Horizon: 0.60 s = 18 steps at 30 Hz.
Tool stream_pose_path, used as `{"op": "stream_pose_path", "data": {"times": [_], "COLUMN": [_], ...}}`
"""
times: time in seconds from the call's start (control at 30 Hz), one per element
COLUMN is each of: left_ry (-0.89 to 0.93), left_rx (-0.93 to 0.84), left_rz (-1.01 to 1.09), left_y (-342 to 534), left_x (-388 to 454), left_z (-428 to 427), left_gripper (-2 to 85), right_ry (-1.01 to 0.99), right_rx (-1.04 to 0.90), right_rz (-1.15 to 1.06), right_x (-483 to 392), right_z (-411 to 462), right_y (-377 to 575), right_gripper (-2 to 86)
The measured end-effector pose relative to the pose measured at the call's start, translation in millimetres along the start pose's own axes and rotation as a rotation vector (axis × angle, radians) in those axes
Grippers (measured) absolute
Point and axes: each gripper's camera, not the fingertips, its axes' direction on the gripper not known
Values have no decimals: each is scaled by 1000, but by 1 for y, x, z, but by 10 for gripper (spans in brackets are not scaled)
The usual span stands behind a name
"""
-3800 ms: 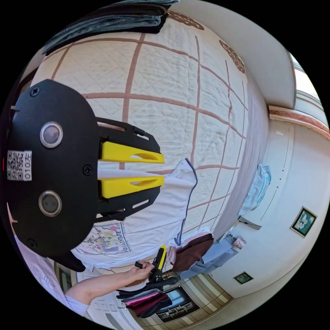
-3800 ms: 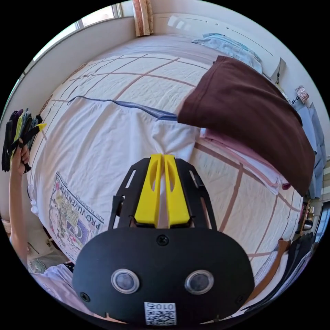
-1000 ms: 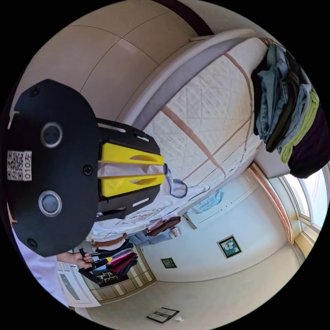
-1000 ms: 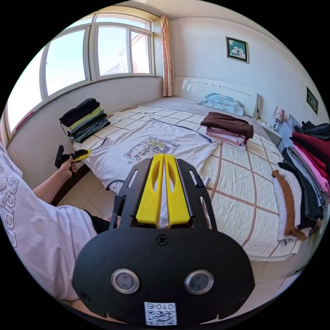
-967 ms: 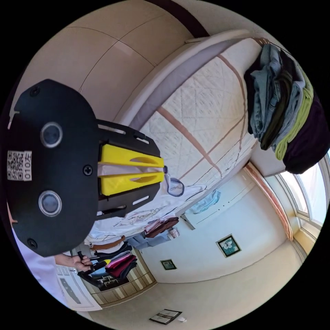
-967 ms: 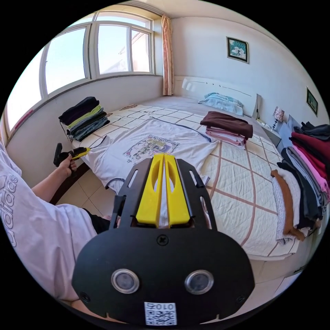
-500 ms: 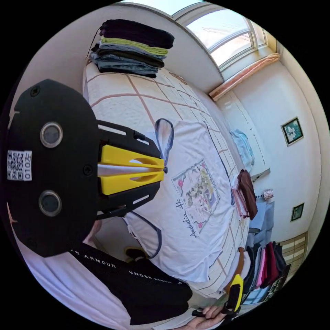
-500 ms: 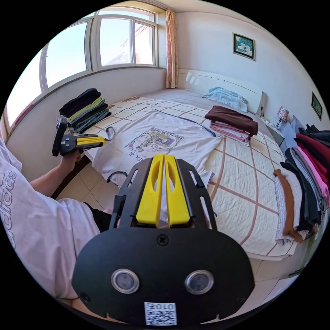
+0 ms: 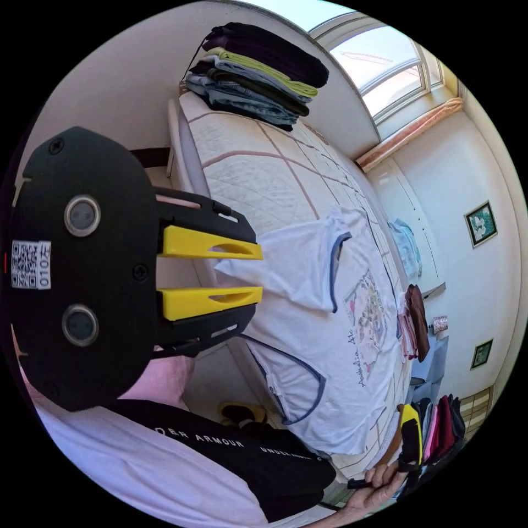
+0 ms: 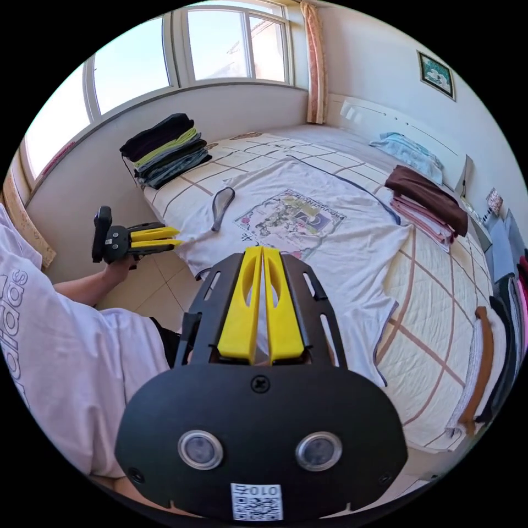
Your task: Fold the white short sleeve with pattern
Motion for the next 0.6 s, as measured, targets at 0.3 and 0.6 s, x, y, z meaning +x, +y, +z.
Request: {"op": "stream_pose_path", "data": {"times": [0.3, 0.6], "left_ry": [118, 152], "left_rx": [-41, 155], "left_rz": [19, -73], "left_y": [14, -57], "left_x": [-1, -89], "left_z": [43, 10], "left_gripper": [65, 68], "right_ry": [-303, -262], "right_rx": [13, -146], "right_rz": [-145, -99], "right_x": [-30, -40], "right_z": [85, 154], "right_y": [-98, -86], "right_gripper": [26, 24]}}
